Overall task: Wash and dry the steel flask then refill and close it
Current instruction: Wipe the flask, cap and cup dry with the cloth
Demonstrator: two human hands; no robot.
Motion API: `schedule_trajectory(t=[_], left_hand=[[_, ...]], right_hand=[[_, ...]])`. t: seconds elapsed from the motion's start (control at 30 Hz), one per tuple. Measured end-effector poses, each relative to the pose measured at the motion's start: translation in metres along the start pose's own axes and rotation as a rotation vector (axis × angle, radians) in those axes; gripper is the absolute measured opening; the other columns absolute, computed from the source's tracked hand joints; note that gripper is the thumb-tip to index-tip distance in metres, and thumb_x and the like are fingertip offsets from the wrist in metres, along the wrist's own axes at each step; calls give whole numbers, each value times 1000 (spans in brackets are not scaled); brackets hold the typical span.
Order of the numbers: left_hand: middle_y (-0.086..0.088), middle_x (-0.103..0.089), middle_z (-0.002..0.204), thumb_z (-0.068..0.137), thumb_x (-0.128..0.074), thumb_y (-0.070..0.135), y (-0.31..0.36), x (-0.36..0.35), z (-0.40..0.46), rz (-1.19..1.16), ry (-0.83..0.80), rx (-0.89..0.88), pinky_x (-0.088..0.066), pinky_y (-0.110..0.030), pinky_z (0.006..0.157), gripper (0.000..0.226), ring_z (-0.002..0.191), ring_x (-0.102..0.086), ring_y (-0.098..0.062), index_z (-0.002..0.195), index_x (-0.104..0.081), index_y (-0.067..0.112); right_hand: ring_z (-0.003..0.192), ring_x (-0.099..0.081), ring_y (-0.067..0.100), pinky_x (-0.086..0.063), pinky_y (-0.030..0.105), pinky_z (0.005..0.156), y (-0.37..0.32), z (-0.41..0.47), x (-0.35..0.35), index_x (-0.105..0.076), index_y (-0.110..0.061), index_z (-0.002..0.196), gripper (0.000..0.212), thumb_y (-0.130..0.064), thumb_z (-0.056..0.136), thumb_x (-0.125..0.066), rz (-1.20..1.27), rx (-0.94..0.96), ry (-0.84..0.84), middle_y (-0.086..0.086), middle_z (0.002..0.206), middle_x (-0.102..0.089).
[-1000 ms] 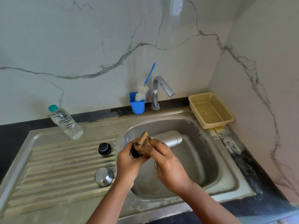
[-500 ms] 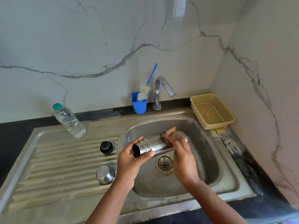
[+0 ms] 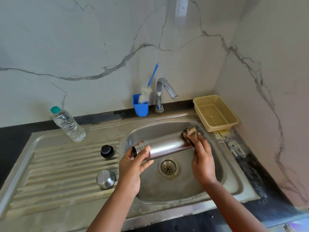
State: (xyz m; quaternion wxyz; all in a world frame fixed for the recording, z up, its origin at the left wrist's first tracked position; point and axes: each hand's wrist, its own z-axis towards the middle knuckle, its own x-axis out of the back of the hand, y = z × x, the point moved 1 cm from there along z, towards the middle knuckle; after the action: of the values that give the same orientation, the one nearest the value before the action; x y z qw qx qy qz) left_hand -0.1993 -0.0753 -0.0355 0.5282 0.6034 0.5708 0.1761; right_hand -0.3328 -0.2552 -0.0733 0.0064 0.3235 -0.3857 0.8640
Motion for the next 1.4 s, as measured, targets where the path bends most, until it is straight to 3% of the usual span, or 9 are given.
schedule_trajectory(t=[0.17, 0.37, 0.6, 0.7, 0.93, 1.1, 1.2, 1.3, 1.4], left_hand=[[-7, -69, 85, 75, -78, 27, -1, -16, -1, -127, 109, 104, -60, -30, 59, 26, 78, -67, -20, 96, -69, 14], [-8, -72, 87, 72, -78, 38, 1, -21, -2, -111, 103, 106, -56, -29, 66, 36, 80, -67, -21, 95, -73, 11], [-13, -71, 101, 76, -79, 30, 3, -17, -5, -156, 177, 149, -62, -31, 61, 42, 88, -69, -25, 110, -69, 8], [-13, -70, 102, 75, -79, 31, -2, -22, -8, -188, 176, 176, -63, -34, 66, 39, 91, -69, -26, 105, -68, 10], [-11, -73, 83, 77, -77, 32, -6, -29, -3, -131, 67, 158, -58, -27, 56, 27, 70, -69, -19, 91, -71, 10], [-8, -67, 82, 71, -80, 27, -6, -21, -2, -79, 67, 116, -62, -31, 61, 29, 77, -68, -22, 92, -68, 12], [-11, -73, 97, 64, -83, 23, -4, -23, -7, -11, -2, 21, -61, -33, 65, 39, 87, -71, -24, 100, -72, 11], [-8, -75, 105, 59, -89, 17, -6, -26, -10, 148, -77, -138, -60, -39, 75, 52, 93, -73, -22, 108, -71, 16], [6, -75, 103, 60, -95, 17, -8, -29, -5, 450, -126, -338, -56, -36, 86, 53, 99, -70, -13, 106, -71, 27]], right_hand=[[134, -42, 33, -43, 46, 106, -33, -17, -22, -54, -21, 135, 62, 15, 85, -53, -79, 307, -25, 7, 140, -46], [132, -48, 36, -45, 48, 105, -53, -26, -28, -60, -19, 132, 34, -12, 105, -42, -203, 743, -141, 9, 132, -61], [127, -45, 38, -48, 51, 98, 1, 23, 10, -51, -26, 134, 81, 28, 74, -49, -149, 170, 109, 13, 133, -49], [126, -46, 40, -44, 54, 98, 1, 17, 10, -49, -23, 135, 71, 20, 80, -44, -147, 195, 117, 13, 133, -49], [130, -48, 35, -46, 45, 103, -38, -32, -21, -61, -19, 130, 35, -11, 106, -36, -208, 700, -131, 8, 132, -58], [127, -46, 30, -46, 35, 96, -10, 0, 7, -55, -27, 133, 75, 23, 78, -52, -144, 254, 13, 5, 133, -49], [119, -50, 31, -47, 42, 99, 7, 21, 21, -52, -22, 133, 72, 20, 75, -42, -88, 31, 57, 9, 130, -52], [120, -53, 20, -40, 22, 103, -4, 30, 20, -61, -19, 128, 63, 15, 77, -43, -9, 117, -31, -4, 127, -54], [120, -55, 16, -47, 25, 98, -49, 19, 13, -61, -22, 128, 64, 17, 78, -48, 124, 277, -232, -7, 129, -54]])
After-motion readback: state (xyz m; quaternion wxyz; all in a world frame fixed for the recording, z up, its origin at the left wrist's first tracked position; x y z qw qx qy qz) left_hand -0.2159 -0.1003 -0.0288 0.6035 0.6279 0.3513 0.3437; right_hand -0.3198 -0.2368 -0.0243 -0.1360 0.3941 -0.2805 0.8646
